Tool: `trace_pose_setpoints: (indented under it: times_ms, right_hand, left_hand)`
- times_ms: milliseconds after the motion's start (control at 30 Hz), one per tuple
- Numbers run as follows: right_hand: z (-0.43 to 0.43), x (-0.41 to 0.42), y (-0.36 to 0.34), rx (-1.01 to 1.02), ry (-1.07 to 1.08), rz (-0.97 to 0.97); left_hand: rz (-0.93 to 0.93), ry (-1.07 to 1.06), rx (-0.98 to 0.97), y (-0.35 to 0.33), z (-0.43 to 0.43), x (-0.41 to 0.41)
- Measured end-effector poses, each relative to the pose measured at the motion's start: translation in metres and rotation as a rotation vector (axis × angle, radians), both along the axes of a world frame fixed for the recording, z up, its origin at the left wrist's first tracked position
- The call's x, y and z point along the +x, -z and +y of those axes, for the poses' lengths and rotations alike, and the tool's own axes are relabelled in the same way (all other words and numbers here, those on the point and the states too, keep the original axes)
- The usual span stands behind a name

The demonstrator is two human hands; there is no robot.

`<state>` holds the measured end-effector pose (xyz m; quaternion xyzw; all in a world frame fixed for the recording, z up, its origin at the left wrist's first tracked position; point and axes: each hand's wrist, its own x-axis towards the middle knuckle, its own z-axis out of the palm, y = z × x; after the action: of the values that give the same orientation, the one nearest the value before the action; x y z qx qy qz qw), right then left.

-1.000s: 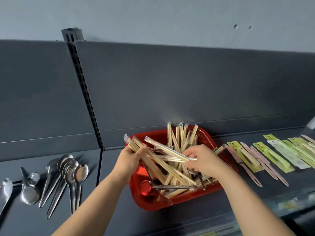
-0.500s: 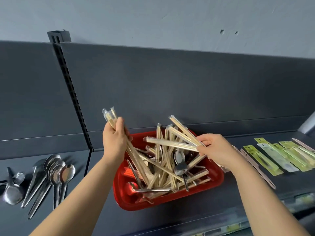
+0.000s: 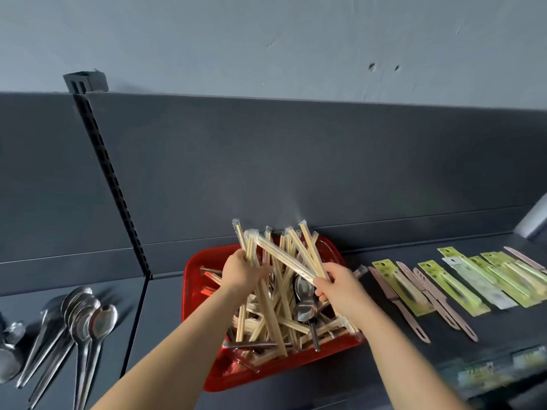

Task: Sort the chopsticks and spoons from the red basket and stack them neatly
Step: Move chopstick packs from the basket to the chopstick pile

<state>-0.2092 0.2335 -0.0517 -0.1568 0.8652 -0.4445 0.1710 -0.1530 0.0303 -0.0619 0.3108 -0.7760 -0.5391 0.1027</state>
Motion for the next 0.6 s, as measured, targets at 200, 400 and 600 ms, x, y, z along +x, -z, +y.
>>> trace_pose_setpoints:
  times_ms: [200,400,600]
  right_hand:
    - [-0.003,-0.008,0.012,0.067,-0.038,-0.021]
    - [-0.003,-0.006,0.009,0.021,-0.058,0.015]
    - [-0.014,-0.001,-0.014,-0.183,-0.131,0.109]
  left_hand:
    - [-0.108,0.03,-0.17,0.007,0.01,-0.009]
    - [-0.032,-0.024,-0.045,0.008,0.007,-0.011]
    - [0.26,-0.085,-0.007,-0.023,-0.002,-0.004]
